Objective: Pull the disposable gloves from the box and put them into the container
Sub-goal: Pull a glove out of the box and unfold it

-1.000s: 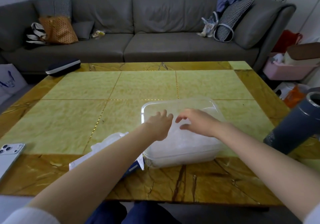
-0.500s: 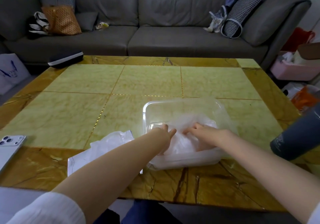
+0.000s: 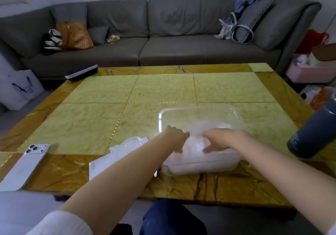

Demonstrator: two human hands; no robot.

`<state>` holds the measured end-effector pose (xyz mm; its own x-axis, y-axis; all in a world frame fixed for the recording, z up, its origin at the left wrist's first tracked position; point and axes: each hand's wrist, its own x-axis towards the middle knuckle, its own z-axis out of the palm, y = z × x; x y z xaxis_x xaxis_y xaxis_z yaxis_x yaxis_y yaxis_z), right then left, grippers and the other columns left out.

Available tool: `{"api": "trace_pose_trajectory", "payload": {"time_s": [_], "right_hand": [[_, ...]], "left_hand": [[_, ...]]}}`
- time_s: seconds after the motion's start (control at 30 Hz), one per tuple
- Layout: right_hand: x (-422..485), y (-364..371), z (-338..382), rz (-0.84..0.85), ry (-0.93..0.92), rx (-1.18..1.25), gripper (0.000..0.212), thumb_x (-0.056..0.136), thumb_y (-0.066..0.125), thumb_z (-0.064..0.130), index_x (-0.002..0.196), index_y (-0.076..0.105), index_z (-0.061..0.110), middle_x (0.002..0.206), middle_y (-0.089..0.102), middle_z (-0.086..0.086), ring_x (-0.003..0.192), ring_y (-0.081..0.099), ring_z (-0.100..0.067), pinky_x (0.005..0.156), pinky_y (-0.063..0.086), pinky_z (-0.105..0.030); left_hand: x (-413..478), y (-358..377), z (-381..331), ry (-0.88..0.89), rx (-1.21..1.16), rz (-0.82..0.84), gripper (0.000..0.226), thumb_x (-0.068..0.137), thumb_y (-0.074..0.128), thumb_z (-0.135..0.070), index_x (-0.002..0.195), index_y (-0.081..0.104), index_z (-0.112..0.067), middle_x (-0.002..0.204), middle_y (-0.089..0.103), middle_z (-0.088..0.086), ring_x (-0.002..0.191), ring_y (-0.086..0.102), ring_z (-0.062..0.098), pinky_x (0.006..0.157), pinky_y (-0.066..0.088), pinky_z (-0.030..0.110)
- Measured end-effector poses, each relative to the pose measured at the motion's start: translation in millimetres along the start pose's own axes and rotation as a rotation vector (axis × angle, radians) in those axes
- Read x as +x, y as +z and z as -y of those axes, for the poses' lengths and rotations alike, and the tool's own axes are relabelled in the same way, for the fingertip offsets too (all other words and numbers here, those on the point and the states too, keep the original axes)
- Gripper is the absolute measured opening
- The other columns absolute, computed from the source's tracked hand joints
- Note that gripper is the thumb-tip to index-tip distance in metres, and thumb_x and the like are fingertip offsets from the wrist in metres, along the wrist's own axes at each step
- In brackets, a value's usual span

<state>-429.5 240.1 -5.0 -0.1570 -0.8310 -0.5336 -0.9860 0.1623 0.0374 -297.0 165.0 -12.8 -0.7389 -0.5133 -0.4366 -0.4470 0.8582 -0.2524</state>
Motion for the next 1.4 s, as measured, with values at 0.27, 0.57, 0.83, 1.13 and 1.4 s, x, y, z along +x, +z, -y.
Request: {"api": "trace_pose_trajectory", "payload": {"time_s": [0.27,0.57,0.83,1.13,1.4], "right_hand": [[-48,-27,85,-0.71,-0.255,0.32,0.03,0.098,0.046,0.023,0.127,0.048,0.018,0.129,0.053,0.005,0.114,0.053,-0.013,0.085,0.043,-0.028],[-16,-12,181,-0.503,-0.256,0.165,0.05,0.096,0.05,0.025,0.139,0.029,0.008,0.135,0.044,-0.01,0.12,0.048,-0.027,0.087,0.043,-0.035],[-6,-15,181,-0.553,-0.15,0.255,0.015,0.094,0.047,0.001,0.093,0.062,-0.001,0.094,0.067,-0.013,0.089,0.064,-0.024,0.076,0.053,-0.036],[-13,-35,168,-0.653,-0.068,0.325,0.025,0.097,0.05,0.012,0.096,0.068,-0.005,0.096,0.07,-0.016,0.089,0.066,-0.028,0.083,0.053,-0.038],[-27,-61,144,-0.742,-0.035,0.423,0.027,0.097,0.046,0.009,0.088,0.068,-0.004,0.082,0.067,-0.014,0.071,0.061,-0.023,0.077,0.056,-0.042]], "left_hand": [[-87,9,54,-0.16,-0.405,-0.7,0.033,0.097,0.045,-0.023,0.13,0.045,-0.022,0.132,0.05,-0.004,0.123,0.044,0.017,0.104,0.029,0.03],[-142,109,84,-0.449,-0.641,-0.343,0.052,0.095,0.048,-0.041,0.139,0.031,-0.021,0.14,0.041,0.002,0.126,0.042,0.023,0.104,0.036,0.042],[-145,143,76,-0.475,-0.784,-0.349,0.067,0.086,0.061,-0.045,0.14,0.031,-0.018,0.138,0.041,0.007,0.128,0.039,0.028,0.1,0.04,0.048],[-141,152,81,-0.453,-0.781,-0.402,0.068,0.083,0.066,-0.046,0.136,0.035,-0.019,0.134,0.045,0.005,0.123,0.042,0.026,0.099,0.039,0.045],[-140,153,82,-0.443,-0.767,-0.404,0.069,0.084,0.065,-0.044,0.138,0.031,-0.019,0.136,0.043,0.003,0.124,0.042,0.024,0.099,0.035,0.045]]}}
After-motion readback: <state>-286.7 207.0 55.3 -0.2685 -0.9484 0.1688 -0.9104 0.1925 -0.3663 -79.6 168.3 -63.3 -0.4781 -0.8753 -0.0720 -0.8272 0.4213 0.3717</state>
